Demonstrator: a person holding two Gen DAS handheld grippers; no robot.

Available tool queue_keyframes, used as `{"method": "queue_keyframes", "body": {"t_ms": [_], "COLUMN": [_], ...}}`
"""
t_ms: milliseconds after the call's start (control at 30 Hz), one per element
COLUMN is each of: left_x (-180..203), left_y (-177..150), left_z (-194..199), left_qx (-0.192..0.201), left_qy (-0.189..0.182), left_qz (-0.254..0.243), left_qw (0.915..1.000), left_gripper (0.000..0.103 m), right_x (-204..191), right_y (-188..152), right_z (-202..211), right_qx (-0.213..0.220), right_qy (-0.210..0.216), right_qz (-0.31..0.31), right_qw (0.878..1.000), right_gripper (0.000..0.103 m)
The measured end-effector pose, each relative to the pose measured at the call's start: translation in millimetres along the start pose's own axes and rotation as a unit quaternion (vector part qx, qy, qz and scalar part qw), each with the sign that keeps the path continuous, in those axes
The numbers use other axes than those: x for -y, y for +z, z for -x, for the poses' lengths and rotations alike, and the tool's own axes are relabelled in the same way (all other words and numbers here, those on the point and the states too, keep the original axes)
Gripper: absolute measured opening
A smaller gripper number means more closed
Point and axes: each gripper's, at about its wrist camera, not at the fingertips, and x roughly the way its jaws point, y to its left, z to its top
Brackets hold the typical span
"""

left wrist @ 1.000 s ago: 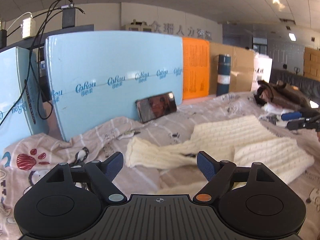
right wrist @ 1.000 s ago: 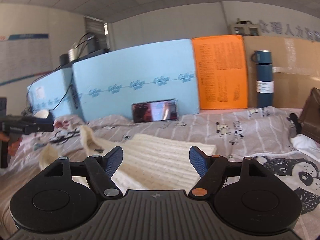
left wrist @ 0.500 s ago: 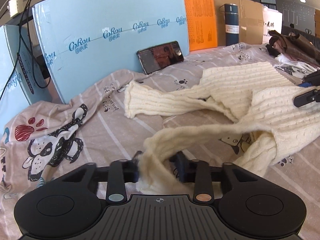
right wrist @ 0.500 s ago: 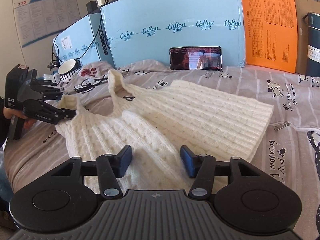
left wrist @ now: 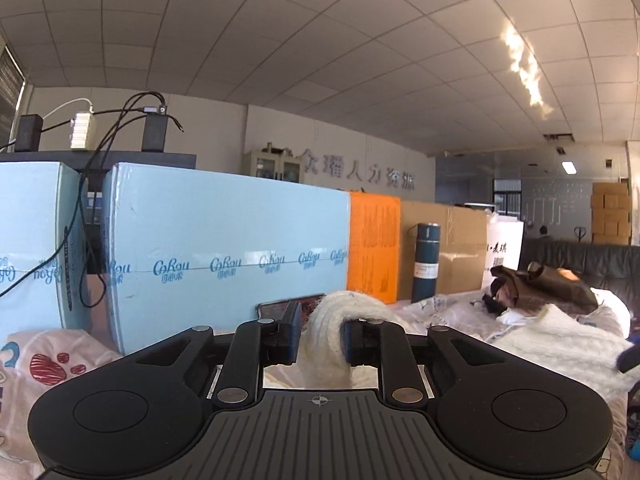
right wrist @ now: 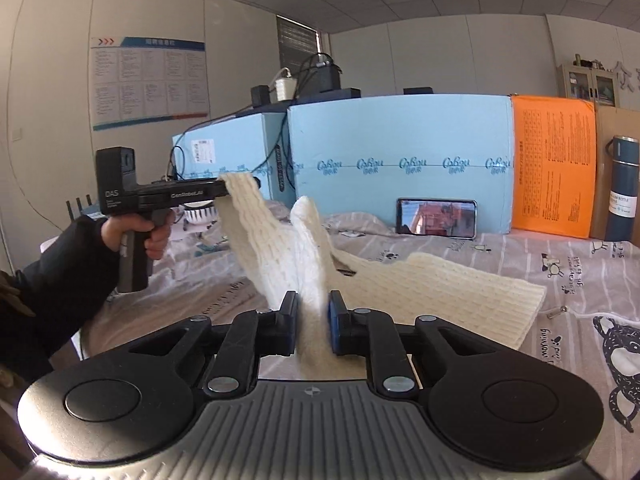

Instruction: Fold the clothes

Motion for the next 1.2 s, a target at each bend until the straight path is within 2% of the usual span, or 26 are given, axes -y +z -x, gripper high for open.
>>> {"method": "queue_keyframes", "body": {"t_ms": [67,133,200,333,367,400,433,500,567,600,667,733,833,900,933,1033,1200], "left_x": [-4.4,-7.6,-8.5,-5.8,-5.3,-4.0,-2.8,-1.7,-7.7,-10.9,-17.8,-23.3,-28.8,-29.8,-27.9,-22.4,-22.5], "left_y": [-6.6,-15.7,-25.0,-42.3,-45.2,-49.2,-52.9,-59.8,-63.1,-63.8,-61.5,-55.3,-44.9,-41.1,-42.6,-46.9,-52.0], "left_z": [11.9,24.1,35.0,56.0,61.2,70.2,78.2,93.5,105.9,112.5,125.6,135.2,128.6,114.8,109.9,95.3,90.1], "left_qx": [-0.012,-0.031,-0.057,-0.121,-0.134,-0.147,-0.154,-0.170,-0.176,-0.172,-0.144,-0.100,-0.054,-0.057,-0.060,-0.069,-0.104], "left_qy": [0.003,0.011,0.028,0.067,0.074,0.075,0.069,0.058,0.073,0.085,0.095,0.083,0.021,-0.010,-0.028,-0.082,-0.028], "left_qz": [0.002,-0.002,-0.008,-0.033,-0.035,-0.043,-0.054,-0.065,-0.048,-0.036,-0.001,0.054,0.133,0.196,0.230,0.331,0.381], "left_qw": [0.9999,0.9995,0.9979,0.9898,0.9876,0.9854,0.9841,0.9816,0.9804,0.9809,0.9850,0.9901,0.9894,0.9790,0.9709,0.9375,0.9183], "left_gripper": [0.022,0.029,0.049,0.065,0.073,0.081,0.083,0.084,0.084,0.084,0.084,0.084,0.084,0.084,0.084,0.084,0.084], "right_x": [-16.3,-26.9,-32.2,-36.1,-36.3,-36.6,-38.2,-42.6,-44.7,-42.3,-31.9,-19.2,-0.5,9.5,13.9,25.8,42.6], "right_y": [-7.7,-18.6,-31.9,-56.8,-59.3,-60.4,-59.1,-52.8,-45.5,-41.3,-36.0,-34.6,-36.2,-37.5,-38.1,-41.1,-42.9], "right_z": [7.2,7.5,2.7,-7.7,-8.0,-6.5,-2.4,8.1,18.0,21.8,24.9,22.0,13.2,9.2,8.1,7.6,3.7], "right_qx": [-0.001,-0.020,-0.047,-0.090,-0.093,-0.091,-0.083,-0.062,-0.039,-0.027,-0.010,-0.006,-0.002,0.005,0.008,0.018,0.023], "right_qy": [0.020,0.031,0.039,0.049,0.052,0.059,0.064,0.070,0.071,0.067,0.053,0.029,0.006,0.001,-0.004,-0.019,-0.034], "right_qz": [0.000,-0.007,-0.026,-0.073,-0.081,-0.088,-0.086,-0.067,-0.050,-0.045,-0.045,-0.056,-0.083,-0.103,-0.116,-0.149,-0.178], "right_qw": [1.000,0.999,0.998,0.992,0.991,0.990,0.991,0.993,0.995,0.996,0.998,0.998,0.997,0.995,0.993,0.989,0.983], "right_gripper": [0.012,0.012,0.012,0.013,0.015,0.017,0.018,0.021,0.030,0.037,0.042,0.051,0.056,0.056,0.056,0.063,0.065]}}
